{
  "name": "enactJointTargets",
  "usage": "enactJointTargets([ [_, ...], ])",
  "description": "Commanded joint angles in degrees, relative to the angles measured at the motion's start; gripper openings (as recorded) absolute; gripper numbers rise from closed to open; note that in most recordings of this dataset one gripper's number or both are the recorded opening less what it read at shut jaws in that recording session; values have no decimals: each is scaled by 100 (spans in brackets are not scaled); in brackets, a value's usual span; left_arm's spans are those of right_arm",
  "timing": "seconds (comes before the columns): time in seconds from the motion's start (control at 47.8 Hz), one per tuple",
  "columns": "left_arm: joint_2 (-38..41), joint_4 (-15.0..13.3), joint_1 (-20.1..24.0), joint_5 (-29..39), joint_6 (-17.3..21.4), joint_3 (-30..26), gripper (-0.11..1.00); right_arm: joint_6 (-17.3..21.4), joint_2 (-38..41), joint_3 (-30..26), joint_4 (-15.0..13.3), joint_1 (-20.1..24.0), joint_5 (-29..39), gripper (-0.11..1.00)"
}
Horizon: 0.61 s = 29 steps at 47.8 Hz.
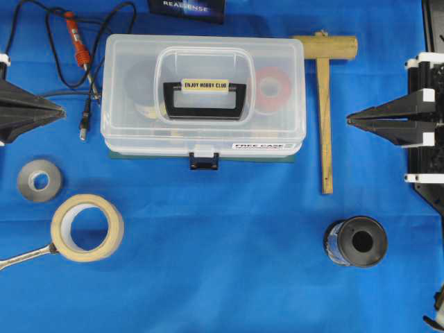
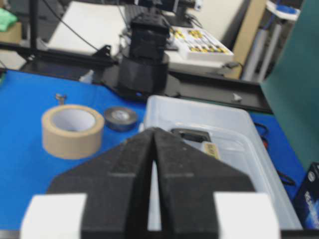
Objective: Open the tool box with both arms.
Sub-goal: 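Move both grippers inward to the left and right sides of the clear lid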
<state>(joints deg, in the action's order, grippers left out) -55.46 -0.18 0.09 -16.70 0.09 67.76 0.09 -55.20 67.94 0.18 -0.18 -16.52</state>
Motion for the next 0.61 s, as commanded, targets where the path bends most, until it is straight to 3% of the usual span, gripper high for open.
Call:
enactJointTargets([
  [0.0, 53, -141, 0, 97, 88, -70, 0, 0, 70, -167, 9, -26, -26, 0],
  [0.251, 132, -158, 44, 475, 299, -44, 0, 26, 299, -299, 141, -237, 800, 0],
  [0.503, 316, -176, 545, 1046, 264, 44, 1, 26, 580, -281, 325, -712, 1459, 1],
  [0.586, 378, -185, 747, 1195, 255, 114, 9, 26, 694, -264, 378, -835, 1644, 15],
])
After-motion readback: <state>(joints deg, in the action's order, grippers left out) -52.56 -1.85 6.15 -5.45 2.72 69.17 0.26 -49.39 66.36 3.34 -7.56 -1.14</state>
